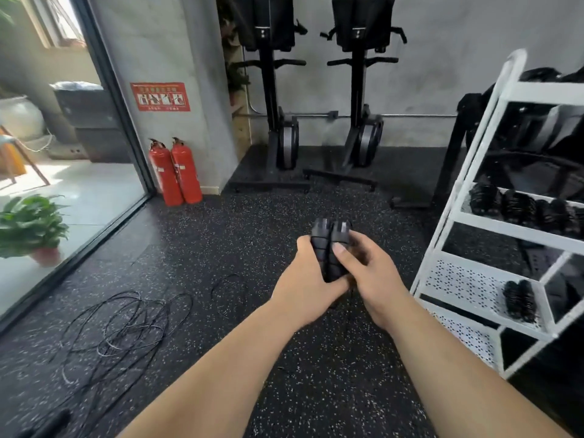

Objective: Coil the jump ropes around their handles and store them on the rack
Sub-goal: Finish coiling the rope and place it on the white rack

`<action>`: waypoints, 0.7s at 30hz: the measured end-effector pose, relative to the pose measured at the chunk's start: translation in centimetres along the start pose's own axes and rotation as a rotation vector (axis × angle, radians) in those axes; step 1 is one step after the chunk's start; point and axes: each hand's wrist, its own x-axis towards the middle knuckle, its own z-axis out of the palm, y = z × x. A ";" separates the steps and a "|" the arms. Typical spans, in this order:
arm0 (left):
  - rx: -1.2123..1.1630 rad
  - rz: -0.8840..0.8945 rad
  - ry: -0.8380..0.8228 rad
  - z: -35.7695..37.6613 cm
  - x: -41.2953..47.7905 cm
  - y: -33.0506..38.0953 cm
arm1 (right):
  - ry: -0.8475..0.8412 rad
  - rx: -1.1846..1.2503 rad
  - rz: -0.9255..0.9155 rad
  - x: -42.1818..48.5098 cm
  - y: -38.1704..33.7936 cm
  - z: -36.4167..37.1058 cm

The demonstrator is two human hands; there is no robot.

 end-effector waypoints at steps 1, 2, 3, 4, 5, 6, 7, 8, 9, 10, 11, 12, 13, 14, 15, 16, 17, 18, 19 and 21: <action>-0.013 -0.007 -0.021 0.3 0.1 -0.8 | -0.008 -0.010 0.022 0.0 0.8 -0.1; -0.029 -0.015 -0.040 0.5 0.2 -1.6 | -0.020 -0.022 0.045 0.1 1.6 -0.3; -0.047 -0.027 -0.056 0.7 0.2 -2.5 | -0.036 -0.039 0.069 0.1 2.4 -0.4; -0.066 -0.039 -0.065 1.0 0.1 -3.3 | -0.053 -0.057 0.092 0.1 3.2 -0.5; -0.086 -0.052 -0.066 1.2 0.0 -4.2 | -0.074 -0.073 0.113 0.2 3.9 -0.5; -0.107 -0.067 -0.059 1.4 -0.3 -5.0 | -0.099 -0.089 0.134 0.2 4.5 -0.4; -0.126 -0.085 -0.047 1.6 -0.5 -5.8 | -0.126 -0.115 0.150 0.3 4.9 -0.2; -0.140 -0.100 -0.038 1.8 -0.5 -6.5 | -0.150 -0.155 0.154 0.5 5.1 0.0; -0.144 -0.110 -0.033 1.9 -0.4 -7.0 | -0.168 -0.203 0.147 0.8 5.3 0.1; -0.135 -0.113 -0.024 2.0 -0.1 -7.4 | -0.179 -0.241 0.136 1.2 5.3 0.2; -0.113 -0.112 -0.008 2.1 0.3 -7.7 | -0.182 -0.264 0.128 1.5 5.3 0.3; -0.084 -0.111 0.006 2.1 0.8 -7.9 | -0.181 -0.283 0.125 1.9 5.3 0.3; -0.050 -0.114 0.013 2.1 1.2 -8.1 | -0.183 -0.307 0.124 2.2 5.3 0.2; -0.011 -0.118 0.012 2.2 1.6 -8.3 | -0.190 -0.338 0.124 2.5 5.4 0.1; 0.035 -0.120 0.005 2.2 1.9 -8.5 | -0.199 -0.369 0.132 2.8 5.5 -0.1; 0.090 -0.118 -0.004 2.3 2.2 -8.8 | -0.206 -0.394 0.143 3.0 5.7 -0.2; 0.149 -0.117 -0.013 2.3 2.4 -9.1 | -0.210 -0.412 0.156 3.1 5.9 -0.2; 0.201 -0.118 -0.021 2.3 2.6 -9.4 | -0.212 -0.430 0.167 3.2 6.1 -0.1; 0.238 -0.120 -0.025 2.3 2.7 -9.6 | -0.209 -0.451 0.174 3.2 6.3 0.1; 0.264 -0.130 -0.015 2.4 3.0 -9.9 | -0.181 -0.494 0.175 3.2 6.9 0.7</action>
